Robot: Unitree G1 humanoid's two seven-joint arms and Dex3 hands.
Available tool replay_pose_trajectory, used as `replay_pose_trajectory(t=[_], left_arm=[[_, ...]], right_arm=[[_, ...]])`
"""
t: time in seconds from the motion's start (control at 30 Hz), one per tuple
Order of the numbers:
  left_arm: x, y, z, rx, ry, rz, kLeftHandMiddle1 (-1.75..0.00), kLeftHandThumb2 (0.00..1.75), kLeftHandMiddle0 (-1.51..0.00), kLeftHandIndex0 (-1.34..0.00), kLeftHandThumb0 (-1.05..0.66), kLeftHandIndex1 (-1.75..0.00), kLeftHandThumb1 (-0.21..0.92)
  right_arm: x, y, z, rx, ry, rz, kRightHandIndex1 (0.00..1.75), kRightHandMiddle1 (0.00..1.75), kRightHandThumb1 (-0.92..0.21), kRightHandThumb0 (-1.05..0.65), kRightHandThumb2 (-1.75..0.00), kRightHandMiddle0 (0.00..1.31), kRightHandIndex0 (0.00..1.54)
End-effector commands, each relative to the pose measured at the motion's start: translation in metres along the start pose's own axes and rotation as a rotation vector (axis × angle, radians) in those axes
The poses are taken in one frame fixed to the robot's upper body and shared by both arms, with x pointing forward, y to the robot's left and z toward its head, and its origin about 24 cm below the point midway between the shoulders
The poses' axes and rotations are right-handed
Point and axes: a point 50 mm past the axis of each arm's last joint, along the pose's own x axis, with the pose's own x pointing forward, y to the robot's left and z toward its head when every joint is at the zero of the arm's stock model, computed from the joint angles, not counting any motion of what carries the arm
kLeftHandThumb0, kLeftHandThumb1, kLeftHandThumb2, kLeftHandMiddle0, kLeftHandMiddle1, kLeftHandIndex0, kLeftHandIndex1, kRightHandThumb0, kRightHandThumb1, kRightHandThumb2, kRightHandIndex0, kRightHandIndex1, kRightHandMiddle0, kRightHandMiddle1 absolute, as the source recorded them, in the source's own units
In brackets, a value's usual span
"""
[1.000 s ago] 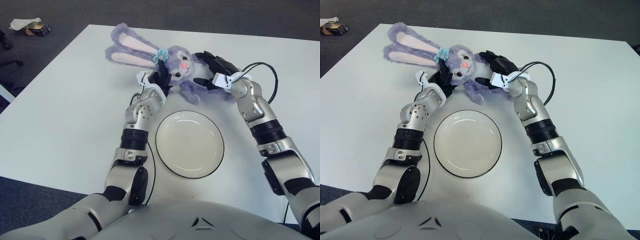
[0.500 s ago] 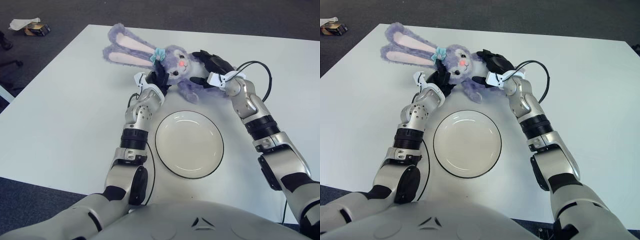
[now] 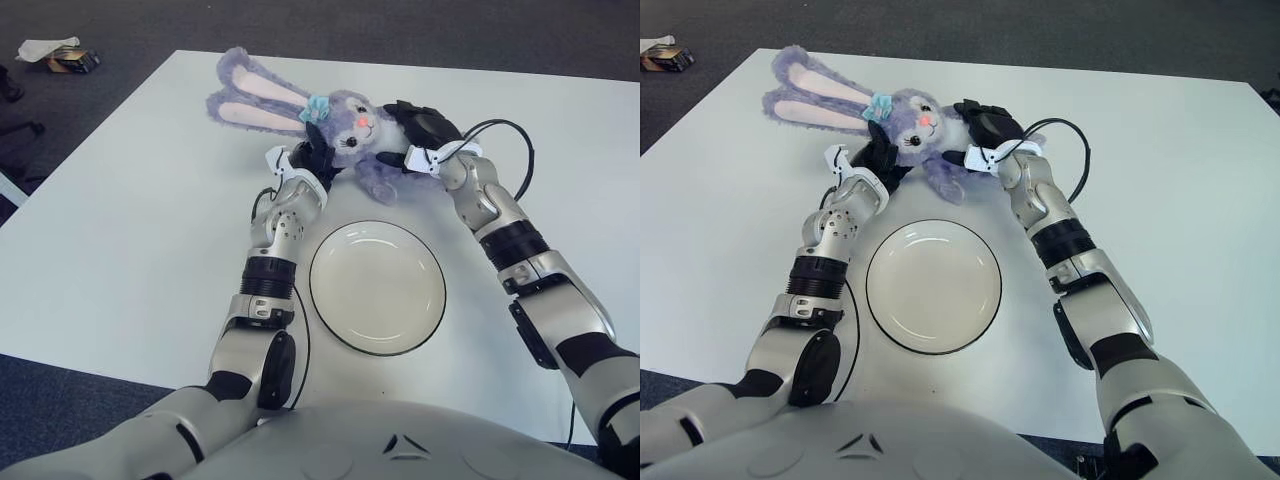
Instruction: Put the doll into the plate.
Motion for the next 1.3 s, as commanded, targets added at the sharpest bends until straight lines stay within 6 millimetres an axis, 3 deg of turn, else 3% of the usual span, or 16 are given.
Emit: replay_pose_trajectory(t=[0.0,0.33,0.7,1.07,1.23,1.27], left_arm=[[0.005,-0.023,-0.016,0.017,0.082,0.045,-1.75,0.83,-0.41,-0.1,-0.74,-1.75,0.9],[0.008,-0.02,-0.011,-0.01,0.057,0.082,-1.75,0.84,-0.39,-0.15,-0.74,-1.75,0.91],[0.01,-0.019,-0.006,-0.017,0.019,0.122,-1.75,0.86,-0.27,-0.08,-0.74,-1.75,0.92],[0.01,-0.019,-0.002,-0.013,-0.006,0.152,-1.75,0.86,-0.22,-0.17,-0.72,-1.75,0.9],[0.01,-0.019,-0.001,-0.013,-0.019,0.155,-1.75,0.86,-0.22,-0.18,-0.71,-1.75,0.9],[0.009,-0.019,-0.001,-0.013,-0.02,0.155,-1.75,0.86,-0.22,-0.18,-0.71,-1.75,0.9]], right_arm=[[0.003,0.007,-0.015,-0.059,0.071,0.05,0.29,0.54,-0.92,-0.95,-0.49,0.0,0.0],[0.012,0.01,-0.033,-0.169,0.122,0.206,0.35,0.58,-0.92,-0.94,-0.57,0.0,0.0],[0.012,0.007,-0.041,-0.269,0.132,0.335,0.49,0.66,-0.91,-0.9,-0.49,0.0,0.0],[0.011,0.005,-0.045,-0.361,0.154,0.416,0.41,0.6,-0.89,-0.82,-0.49,0.0,0.0],[0.01,0.005,-0.047,-0.392,0.149,0.43,0.56,0.65,-0.87,-0.8,-0.51,0.0,0.0],[0.01,0.005,-0.047,-0.398,0.147,0.433,0.69,0.7,-0.85,-0.8,-0.53,0.0,0.0]])
